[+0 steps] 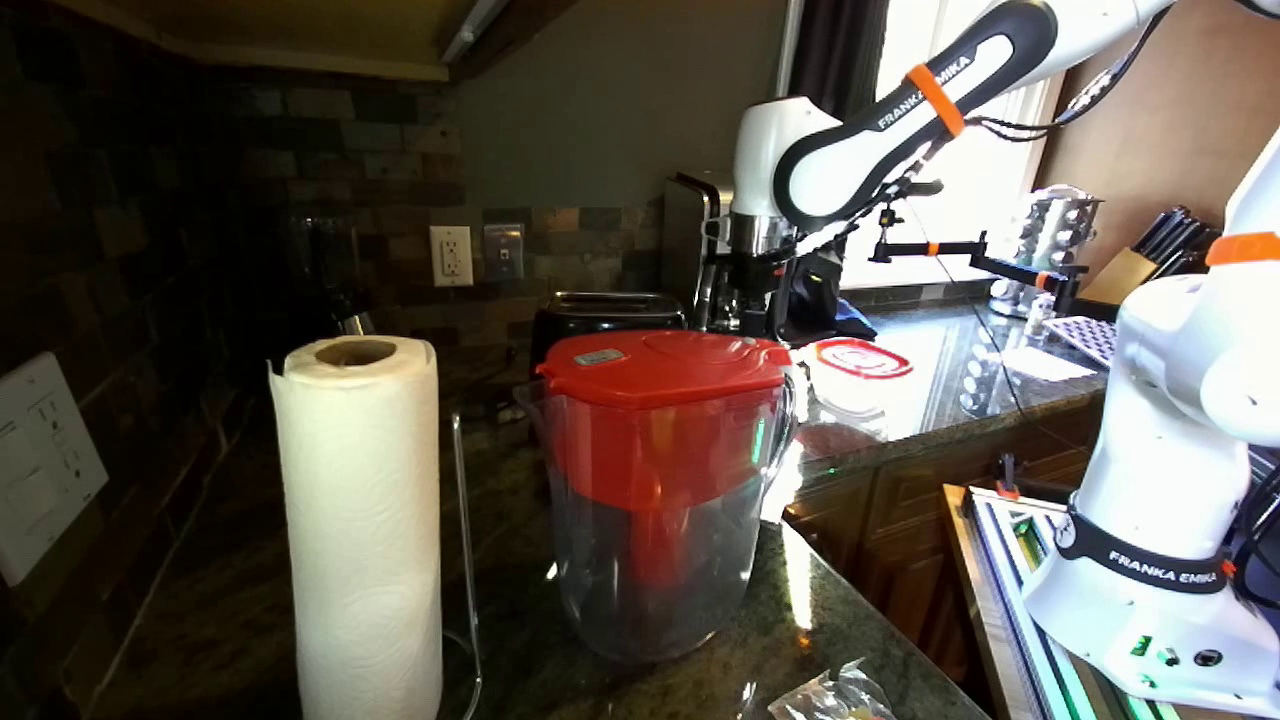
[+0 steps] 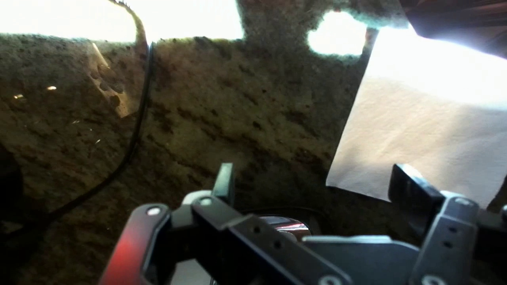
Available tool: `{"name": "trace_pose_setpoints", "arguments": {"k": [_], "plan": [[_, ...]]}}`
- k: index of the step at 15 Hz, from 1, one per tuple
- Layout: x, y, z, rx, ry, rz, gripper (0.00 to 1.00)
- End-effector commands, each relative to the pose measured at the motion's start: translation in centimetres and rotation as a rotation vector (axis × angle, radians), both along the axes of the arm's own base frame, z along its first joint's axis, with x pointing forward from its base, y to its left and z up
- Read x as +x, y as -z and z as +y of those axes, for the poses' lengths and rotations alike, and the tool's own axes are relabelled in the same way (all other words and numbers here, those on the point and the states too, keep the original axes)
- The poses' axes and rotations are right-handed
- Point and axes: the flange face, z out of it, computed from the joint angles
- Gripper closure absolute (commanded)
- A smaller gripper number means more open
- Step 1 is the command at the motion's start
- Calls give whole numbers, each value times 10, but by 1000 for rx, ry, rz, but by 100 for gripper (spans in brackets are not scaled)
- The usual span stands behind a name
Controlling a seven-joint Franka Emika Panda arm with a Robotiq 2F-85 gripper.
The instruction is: Push the lever on the toaster downwards.
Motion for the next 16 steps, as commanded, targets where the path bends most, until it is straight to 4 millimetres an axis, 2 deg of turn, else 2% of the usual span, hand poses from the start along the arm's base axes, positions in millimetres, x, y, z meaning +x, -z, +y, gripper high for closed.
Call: {"name": "trace_pose_setpoints", "arguments": {"k": [1, 6, 16], "plan": [[-1, 0, -2, -1, -2, -2, 0], [-2, 3, -5, -2, -25, 0, 0], [-13, 27, -33, 16, -185, -78, 0]]}}
